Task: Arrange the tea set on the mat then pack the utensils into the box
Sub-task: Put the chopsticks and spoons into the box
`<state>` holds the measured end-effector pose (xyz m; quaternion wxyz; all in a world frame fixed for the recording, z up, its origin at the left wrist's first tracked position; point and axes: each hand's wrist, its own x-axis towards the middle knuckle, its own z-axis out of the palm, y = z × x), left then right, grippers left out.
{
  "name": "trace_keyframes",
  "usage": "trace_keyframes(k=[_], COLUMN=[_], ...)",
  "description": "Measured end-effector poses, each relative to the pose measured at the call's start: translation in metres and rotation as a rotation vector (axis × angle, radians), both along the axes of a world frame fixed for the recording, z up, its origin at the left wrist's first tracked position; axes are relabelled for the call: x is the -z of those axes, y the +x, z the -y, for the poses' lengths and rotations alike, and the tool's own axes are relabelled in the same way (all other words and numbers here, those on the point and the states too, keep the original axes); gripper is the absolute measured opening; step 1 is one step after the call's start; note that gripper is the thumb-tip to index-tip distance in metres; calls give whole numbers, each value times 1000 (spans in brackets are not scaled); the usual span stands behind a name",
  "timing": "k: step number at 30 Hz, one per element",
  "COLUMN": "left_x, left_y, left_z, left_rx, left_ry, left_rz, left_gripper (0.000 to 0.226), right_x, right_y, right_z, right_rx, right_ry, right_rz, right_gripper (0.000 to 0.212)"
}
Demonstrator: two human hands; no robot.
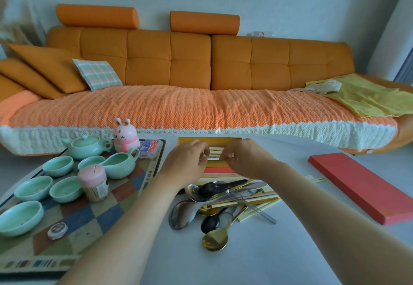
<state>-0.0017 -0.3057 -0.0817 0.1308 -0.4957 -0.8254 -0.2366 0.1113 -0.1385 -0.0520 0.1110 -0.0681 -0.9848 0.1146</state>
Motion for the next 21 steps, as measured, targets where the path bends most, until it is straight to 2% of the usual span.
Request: trace_keyframes(k=[4,7,10,16,21], left_x=[3,6,6,8,9], left_y=[14,15,18,23,24], left_z=[11,15,14,9,12], left_rx=[-7,-49,-85,-96,-112], left_ry=[-144,-271,-325,-389,-316], left_rz=[48,77,132,105,123], left_gripper=[15,19,22,36,23], right_x=[16,24,29,35,33], right_y=[13,19,20,21,22], right_z=[5,4,4,3,3], right_rx=[44,81,84,96,95], right_ry=[135,306,295,283,283], right_rz=[206,248,238,240,205], right_gripper=[25,38,47,41,33])
